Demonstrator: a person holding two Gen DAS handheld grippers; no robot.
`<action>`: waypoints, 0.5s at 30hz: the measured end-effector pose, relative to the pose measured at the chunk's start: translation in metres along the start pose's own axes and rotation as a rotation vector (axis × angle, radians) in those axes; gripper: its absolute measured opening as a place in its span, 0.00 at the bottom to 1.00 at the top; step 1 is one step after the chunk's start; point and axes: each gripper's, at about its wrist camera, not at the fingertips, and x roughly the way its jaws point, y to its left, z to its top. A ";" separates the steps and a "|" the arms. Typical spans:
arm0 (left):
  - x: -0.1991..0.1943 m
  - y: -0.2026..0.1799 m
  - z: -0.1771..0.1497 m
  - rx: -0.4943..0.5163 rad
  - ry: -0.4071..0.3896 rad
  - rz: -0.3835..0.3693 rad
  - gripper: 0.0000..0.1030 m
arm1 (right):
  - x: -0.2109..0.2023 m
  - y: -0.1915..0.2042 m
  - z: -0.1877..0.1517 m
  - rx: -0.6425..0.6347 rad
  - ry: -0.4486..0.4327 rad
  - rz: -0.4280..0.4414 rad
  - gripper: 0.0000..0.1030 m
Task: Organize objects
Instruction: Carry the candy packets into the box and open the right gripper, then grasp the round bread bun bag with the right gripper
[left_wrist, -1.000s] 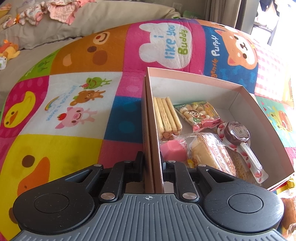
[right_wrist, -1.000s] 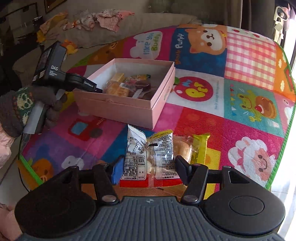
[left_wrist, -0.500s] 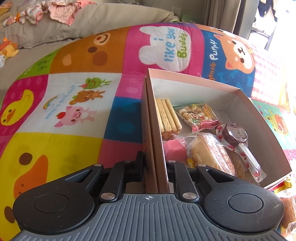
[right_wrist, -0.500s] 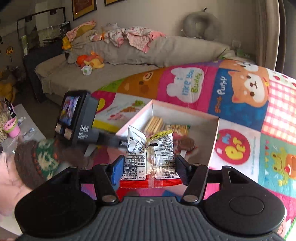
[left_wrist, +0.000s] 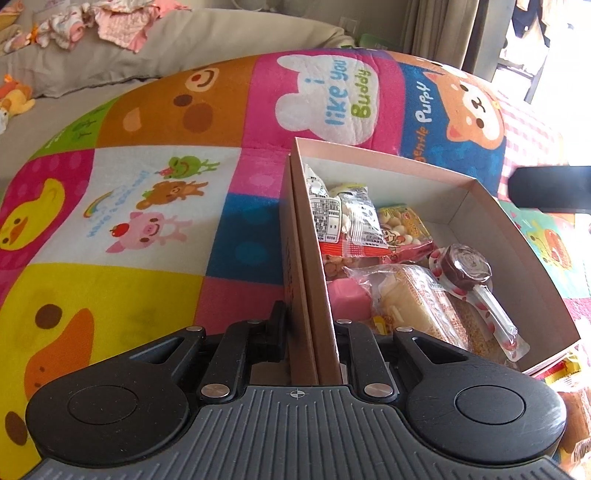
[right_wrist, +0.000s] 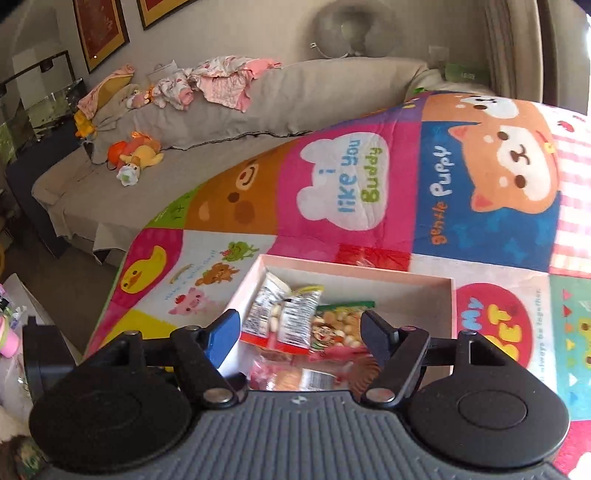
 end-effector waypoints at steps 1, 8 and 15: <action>0.000 0.000 0.000 -0.001 -0.001 -0.001 0.16 | -0.008 -0.006 -0.007 -0.003 -0.008 -0.017 0.74; 0.000 0.001 -0.001 -0.003 -0.002 -0.001 0.16 | -0.066 -0.056 -0.064 0.020 -0.045 -0.179 0.81; -0.001 0.001 0.000 -0.007 0.000 0.002 0.16 | -0.109 -0.089 -0.140 0.057 -0.011 -0.295 0.82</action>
